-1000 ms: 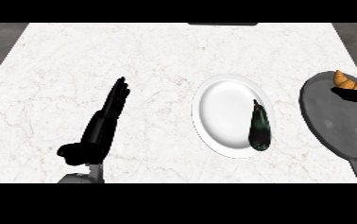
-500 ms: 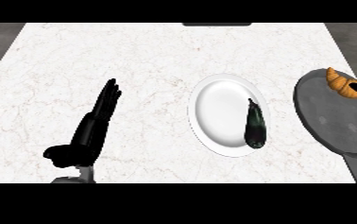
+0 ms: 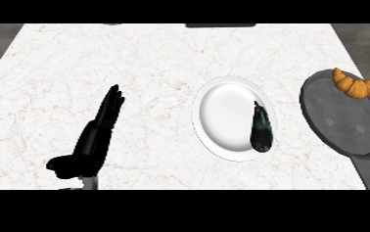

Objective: Pick the croissant from the plate and place it in the pan

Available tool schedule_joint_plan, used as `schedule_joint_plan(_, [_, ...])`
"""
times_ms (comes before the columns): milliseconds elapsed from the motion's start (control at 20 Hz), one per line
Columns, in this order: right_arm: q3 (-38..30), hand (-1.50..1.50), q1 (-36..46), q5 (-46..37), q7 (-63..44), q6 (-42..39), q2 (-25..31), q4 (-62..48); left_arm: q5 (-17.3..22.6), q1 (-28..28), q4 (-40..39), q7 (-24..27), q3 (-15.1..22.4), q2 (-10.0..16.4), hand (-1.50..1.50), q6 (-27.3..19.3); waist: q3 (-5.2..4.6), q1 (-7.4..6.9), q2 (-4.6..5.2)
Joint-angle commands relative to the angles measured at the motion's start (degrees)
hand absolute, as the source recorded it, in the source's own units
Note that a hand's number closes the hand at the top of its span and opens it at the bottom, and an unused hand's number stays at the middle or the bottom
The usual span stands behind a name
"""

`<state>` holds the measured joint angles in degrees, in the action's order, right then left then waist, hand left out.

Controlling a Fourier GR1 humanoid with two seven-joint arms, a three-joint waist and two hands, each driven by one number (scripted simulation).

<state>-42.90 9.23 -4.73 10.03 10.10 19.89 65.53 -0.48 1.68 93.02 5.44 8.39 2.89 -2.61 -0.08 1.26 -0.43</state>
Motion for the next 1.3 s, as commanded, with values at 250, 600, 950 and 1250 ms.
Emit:
schedule_joint_plan(250, [2.08,-1.5,-18.01,4.42,-0.57,-6.88,-7.76,22.72,1.1,-3.45,0.71,-3.12,-1.47,0.26,0.0,1.52,0.05,-0.83,0.32])
schedule_joint_plan(600, [3.1,-1.5,-21.45,2.41,-0.27,-6.79,-9.88,25.16,-0.32,-5.72,-5.69,0.1,-2.04,-1.6,0.0,1.13,0.07,-1.05,0.42])
schedule_joint_plan(950, [4.25,-1.5,-25.31,-0.32,0.7,-5.36,-15.47,31.07,0.55,0.14,-1.33,2.46,-2.18,-0.26,0.0,3.63,0.07,-1.19,0.41])
schedule_joint_plan(1250, [1.64,-1.5,-25.3,-0.17,0.85,-7.17,-12.24,27.22,-0.12,-4.46,-7.11,3.84,-3.9,-0.88,0.0,3.38,0.08,-1.06,0.44])
